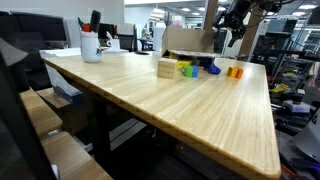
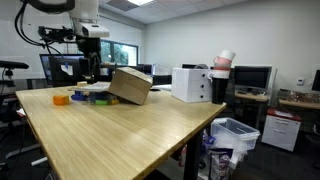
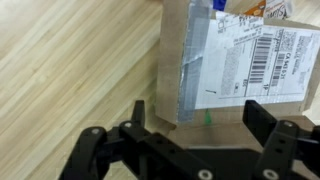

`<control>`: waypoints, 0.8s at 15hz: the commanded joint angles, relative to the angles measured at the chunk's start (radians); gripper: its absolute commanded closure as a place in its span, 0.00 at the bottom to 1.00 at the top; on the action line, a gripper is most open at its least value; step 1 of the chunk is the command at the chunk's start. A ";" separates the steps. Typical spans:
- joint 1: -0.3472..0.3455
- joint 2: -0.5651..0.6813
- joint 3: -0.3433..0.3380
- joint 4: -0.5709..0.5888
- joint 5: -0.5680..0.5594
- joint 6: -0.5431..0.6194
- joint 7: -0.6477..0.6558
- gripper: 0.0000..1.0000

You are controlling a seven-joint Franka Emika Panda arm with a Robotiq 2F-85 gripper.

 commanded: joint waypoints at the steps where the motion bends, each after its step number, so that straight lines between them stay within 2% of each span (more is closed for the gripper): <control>1: -0.016 0.053 -0.004 -0.008 0.066 0.002 -0.035 0.00; 12: -0.037 0.068 -0.031 -0.054 0.198 0.030 -0.015 0.00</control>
